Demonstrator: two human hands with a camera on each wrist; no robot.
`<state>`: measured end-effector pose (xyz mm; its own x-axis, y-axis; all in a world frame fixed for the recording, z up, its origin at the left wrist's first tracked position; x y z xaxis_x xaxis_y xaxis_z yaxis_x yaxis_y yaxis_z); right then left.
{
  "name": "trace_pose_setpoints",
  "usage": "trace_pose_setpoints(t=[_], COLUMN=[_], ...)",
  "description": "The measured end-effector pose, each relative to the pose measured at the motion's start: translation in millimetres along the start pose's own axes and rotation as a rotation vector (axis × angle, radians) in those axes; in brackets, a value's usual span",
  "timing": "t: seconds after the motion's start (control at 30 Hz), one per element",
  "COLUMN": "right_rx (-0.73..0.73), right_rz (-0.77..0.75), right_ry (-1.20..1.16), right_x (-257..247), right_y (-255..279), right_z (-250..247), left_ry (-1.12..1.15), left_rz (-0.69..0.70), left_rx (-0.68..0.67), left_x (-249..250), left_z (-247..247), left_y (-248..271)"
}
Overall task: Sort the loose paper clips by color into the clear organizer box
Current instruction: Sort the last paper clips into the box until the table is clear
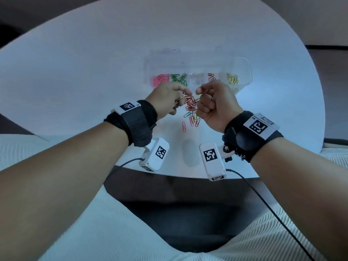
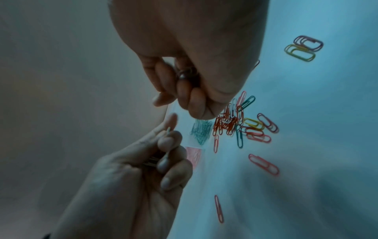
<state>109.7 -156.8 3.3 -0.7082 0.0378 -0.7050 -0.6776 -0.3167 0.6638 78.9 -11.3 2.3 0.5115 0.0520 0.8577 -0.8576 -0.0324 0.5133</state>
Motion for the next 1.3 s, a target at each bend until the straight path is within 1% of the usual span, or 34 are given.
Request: trace_pose_setpoints(t=[0.07,0.13,0.23,0.3,0.37,0.43,0.5,0.53,0.6,0.67,0.77,0.87,0.97,1.1,1.17,1.23,1.3], right_rx=[-0.009,0.001,0.054,0.131,0.249,0.338,0.372,0.374,0.350,0.308,0.209,0.178,0.217,0.337,0.363,0.365,0.371], right_rz=[0.007,0.023,0.050,0.037,-0.013,-0.062,-0.109,-0.134,-0.175,-0.179,-0.096,-0.048,-0.079,-0.183,-0.207,-0.229,-0.260], right_ry=[0.023,0.080,0.233,0.305,0.366,0.434,0.491,0.500,0.480,0.436,0.351,0.255,0.160,0.215,0.259,0.282,0.334], right_x=[-5,-12,-21,-27,-35,-44,-52,-54,-57,-58,-59,-64,-67,-57,-50,-43,-38], right_y=[-1,-3,-7,-14,-22,-29,-35,-38,-41,-43,-45,-41,-34,-21,-15,-7,2], right_z=[1,4,5,6,7,11,17,20,25,28,24,19,9,-8,-16,-23,-27], left_ry=[0.096,0.132,0.071,0.022,-0.111,-0.356,-0.596,-0.668,-0.730,-0.709,-0.665,-0.684,-0.671,-0.657,-0.654,-0.643,-0.620], left_rz=[0.012,-0.013,-0.076,-0.092,-0.073,-0.039,-0.001,0.015,0.037,0.049,0.028,0.025,0.027,0.047,0.056,0.082,0.141], left_rx=[0.055,0.112,0.170,0.202,0.226,0.216,0.210,0.214,0.216,0.211,0.232,0.234,0.235,0.109,0.062,0.054,0.085], left_x=[7,16,27,35,42,51,58,62,68,74,81,81,77,67,59,53,50], left_z=[0,-2,-10,-14,-15,-11,-4,0,8,15,23,30,35,45,44,42,40], left_y=[1,2,3,3,-2,-8,-16,-20,-30,-40,-49,-57,-62,-59,-57,-53,-44])
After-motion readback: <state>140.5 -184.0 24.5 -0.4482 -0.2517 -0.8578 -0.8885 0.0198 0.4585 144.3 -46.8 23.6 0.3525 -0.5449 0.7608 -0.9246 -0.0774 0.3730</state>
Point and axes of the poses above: each hand's wrist, its own y-axis away from the middle knuckle, its own z-axis out of the palm, x = y × z, the point moved 1 cm from there along -y, towards the middle knuckle, and after that the axes turned 8 degrees about y, right-handed, at the moved point
